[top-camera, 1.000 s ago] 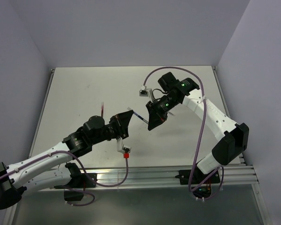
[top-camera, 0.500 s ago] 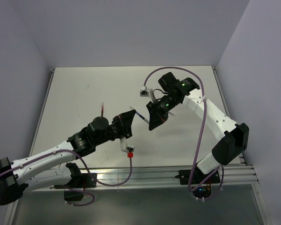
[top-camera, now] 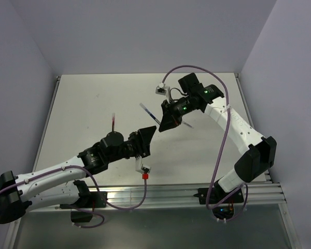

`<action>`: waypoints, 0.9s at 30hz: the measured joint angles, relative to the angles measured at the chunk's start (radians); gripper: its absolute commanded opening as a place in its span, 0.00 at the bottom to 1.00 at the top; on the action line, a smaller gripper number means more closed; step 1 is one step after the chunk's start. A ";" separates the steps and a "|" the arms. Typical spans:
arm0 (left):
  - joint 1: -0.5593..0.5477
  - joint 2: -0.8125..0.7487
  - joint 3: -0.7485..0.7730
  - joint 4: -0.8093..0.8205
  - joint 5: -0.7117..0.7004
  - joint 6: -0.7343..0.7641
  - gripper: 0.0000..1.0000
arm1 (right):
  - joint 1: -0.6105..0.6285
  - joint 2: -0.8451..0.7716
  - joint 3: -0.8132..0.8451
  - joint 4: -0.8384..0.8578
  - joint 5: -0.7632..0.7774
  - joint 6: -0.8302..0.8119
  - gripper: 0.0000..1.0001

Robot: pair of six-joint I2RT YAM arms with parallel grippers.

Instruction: Insert the pens into the pen caps

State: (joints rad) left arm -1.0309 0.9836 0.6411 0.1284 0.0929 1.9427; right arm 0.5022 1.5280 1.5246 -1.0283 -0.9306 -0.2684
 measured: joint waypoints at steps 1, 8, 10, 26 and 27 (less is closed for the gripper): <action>0.000 -0.008 -0.001 -0.006 0.002 -0.005 0.46 | -0.011 0.000 0.000 0.018 -0.006 0.013 0.00; 0.011 -0.024 0.132 -0.190 0.013 -0.353 0.50 | -0.150 -0.006 0.030 0.124 -0.063 0.079 0.00; 0.056 0.013 0.254 -0.244 0.043 -0.520 0.48 | -0.181 -0.018 0.045 0.142 -0.071 0.090 0.00; 0.501 0.323 0.846 -0.373 0.340 -1.618 0.15 | -0.146 -0.235 -0.014 0.196 -0.076 0.167 0.00; 0.501 0.325 0.846 -0.375 0.354 -1.641 0.12 | -0.132 -0.234 -0.014 0.199 -0.074 0.169 0.00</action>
State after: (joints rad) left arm -0.5297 1.3087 1.4876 -0.2462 0.4469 0.3016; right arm 0.3702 1.2942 1.5105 -0.8291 -1.0046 -0.0998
